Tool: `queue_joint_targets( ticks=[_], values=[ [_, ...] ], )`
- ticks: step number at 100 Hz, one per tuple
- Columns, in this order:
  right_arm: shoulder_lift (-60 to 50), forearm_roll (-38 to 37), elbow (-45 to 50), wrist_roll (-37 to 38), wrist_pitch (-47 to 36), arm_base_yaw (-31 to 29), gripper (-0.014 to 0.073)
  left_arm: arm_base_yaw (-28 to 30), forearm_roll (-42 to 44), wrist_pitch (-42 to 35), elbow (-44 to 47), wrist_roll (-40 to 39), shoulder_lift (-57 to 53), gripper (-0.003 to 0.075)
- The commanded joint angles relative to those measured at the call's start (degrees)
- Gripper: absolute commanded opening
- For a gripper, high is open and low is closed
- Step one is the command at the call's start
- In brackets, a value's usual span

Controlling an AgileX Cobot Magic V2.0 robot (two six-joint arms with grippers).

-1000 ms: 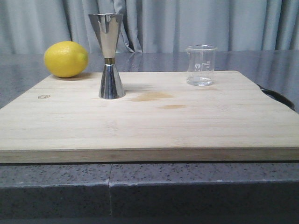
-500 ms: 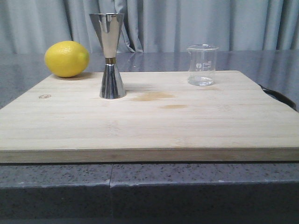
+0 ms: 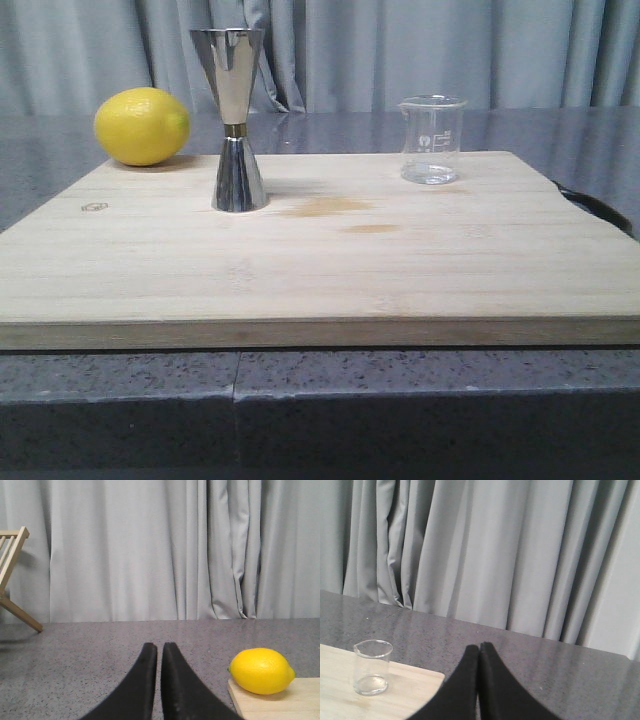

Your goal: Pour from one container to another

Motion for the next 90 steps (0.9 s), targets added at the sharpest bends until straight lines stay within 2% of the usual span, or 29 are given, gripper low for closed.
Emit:
queue_joint_targets(
  ticks=[1, 62, 90],
  values=[
    [0.4, 0.4, -1.5, 0.1, 0.6, -0.1, -0.0073, -0.1, -1.9, 1.4, -1.5, -0.5, 0.5, -0.0019],
    [0.4, 0.4, -1.5, 0.1, 0.7, -0.1, -0.0073, -3.4, -1.9, 1.8, -1.5, -0.5, 0.5, -0.0019],
    [0.4, 0.4, -1.5, 0.1, 0.8, -0.1, -0.0073, -9.0, -1.9, 0.9, 0.6, -0.5, 0.4, -0.0019]
  ],
)
